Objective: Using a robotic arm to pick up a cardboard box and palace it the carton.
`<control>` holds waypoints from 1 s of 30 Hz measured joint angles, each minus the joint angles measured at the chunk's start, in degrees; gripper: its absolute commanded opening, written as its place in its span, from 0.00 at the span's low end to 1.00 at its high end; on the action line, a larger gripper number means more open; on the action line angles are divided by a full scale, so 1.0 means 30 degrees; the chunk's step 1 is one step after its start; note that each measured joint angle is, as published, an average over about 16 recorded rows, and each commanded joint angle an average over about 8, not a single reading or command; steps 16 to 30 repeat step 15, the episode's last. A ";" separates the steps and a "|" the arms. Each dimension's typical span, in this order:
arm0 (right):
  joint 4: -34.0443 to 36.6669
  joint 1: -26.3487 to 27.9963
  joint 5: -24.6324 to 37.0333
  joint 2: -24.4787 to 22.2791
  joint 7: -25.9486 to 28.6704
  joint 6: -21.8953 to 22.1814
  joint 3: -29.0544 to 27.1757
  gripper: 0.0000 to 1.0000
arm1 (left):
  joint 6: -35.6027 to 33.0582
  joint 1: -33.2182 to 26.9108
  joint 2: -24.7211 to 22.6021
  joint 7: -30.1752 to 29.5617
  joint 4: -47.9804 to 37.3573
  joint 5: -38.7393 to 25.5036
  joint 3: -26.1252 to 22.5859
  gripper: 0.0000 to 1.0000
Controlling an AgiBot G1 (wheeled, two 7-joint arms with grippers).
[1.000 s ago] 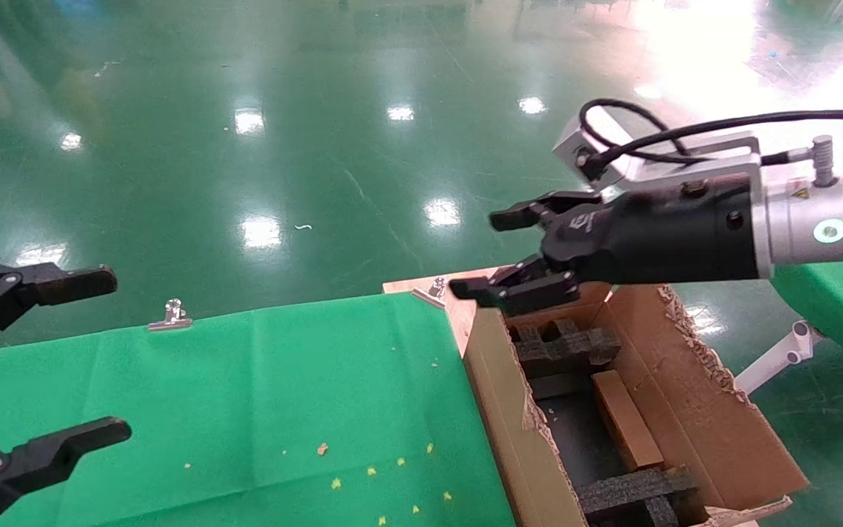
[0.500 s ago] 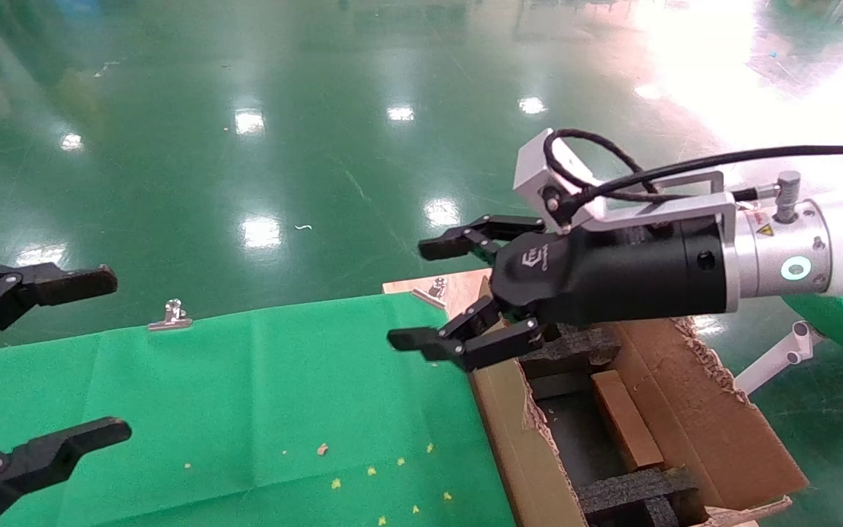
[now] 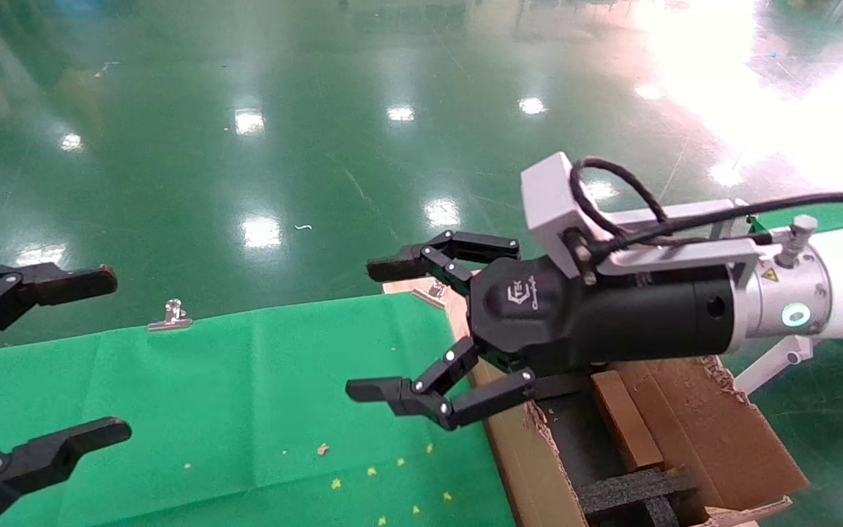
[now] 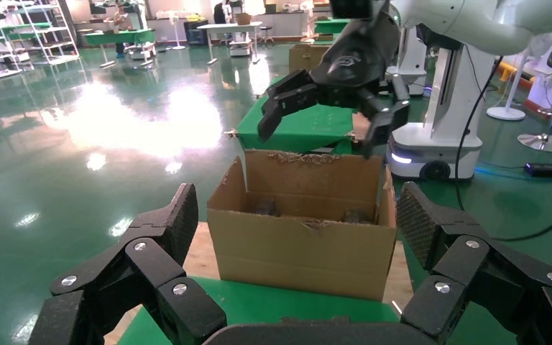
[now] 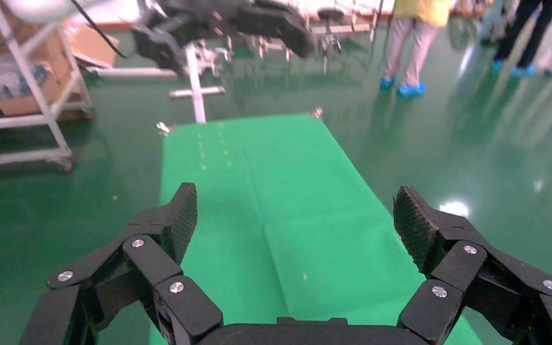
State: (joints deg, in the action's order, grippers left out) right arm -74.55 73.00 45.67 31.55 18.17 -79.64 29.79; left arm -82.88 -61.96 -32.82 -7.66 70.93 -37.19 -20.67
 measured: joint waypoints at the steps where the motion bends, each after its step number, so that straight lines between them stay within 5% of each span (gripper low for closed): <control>1: 0.0027 -0.0322 -0.0107 0.0098 -0.0209 -0.0170 -0.0388 1.00 | 0.0000 0.0000 0.0000 0.0000 0.0000 0.0000 0.0000 1.00; 15: 0.0293 -0.3488 -0.1159 0.1056 -0.2246 -0.1841 -0.4198 1.00 | 0.0001 0.0001 0.0001 0.0000 -0.0001 0.0002 0.0000 1.00; 30: 0.0293 -0.3488 -0.1159 0.1056 -0.2246 -0.1841 -0.4198 1.00 | 0.0001 0.0001 0.0001 0.0000 -0.0001 0.0002 0.0000 1.00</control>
